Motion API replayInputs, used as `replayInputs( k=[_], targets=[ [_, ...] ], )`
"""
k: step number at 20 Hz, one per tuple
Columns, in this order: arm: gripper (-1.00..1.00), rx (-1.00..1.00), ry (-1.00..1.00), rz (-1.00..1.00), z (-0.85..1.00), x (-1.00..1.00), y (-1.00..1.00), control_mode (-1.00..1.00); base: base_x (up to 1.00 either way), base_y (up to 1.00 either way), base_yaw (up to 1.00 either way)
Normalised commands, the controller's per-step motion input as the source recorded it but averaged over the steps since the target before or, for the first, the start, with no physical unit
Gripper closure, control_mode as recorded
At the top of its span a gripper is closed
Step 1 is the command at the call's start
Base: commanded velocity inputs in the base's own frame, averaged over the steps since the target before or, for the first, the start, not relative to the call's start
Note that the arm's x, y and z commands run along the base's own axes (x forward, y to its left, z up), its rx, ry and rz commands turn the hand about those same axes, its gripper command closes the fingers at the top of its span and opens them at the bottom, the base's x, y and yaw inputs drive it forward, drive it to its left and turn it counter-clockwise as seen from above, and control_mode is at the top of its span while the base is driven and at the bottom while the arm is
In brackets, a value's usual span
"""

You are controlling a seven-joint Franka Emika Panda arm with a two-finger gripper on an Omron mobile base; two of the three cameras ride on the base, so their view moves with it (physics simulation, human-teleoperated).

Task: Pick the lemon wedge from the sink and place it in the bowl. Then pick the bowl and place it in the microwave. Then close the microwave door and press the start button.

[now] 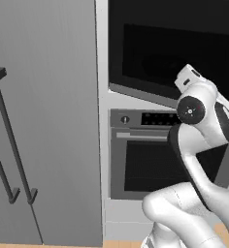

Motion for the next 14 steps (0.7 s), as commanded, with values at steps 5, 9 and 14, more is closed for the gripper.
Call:
replayInputs(
  k=[5, 9, 14],
  targets=[
    [-1.0, 0.1, 0.0, 0.34, 0.0, 0.68, -0.65, -1.0, 0.0, 0.0, 0.0],
    [-1.0, 0.09, 0.0, 0.25, 0.0, 0.81, -0.45, -1.0, 0.0, 0.0, 0.0],
    [-1.0, 0.1, 0.0, 0.16, 0.0, 0.88, -0.34, -1.0, 0.0, 0.0, 0.0]
  ],
)
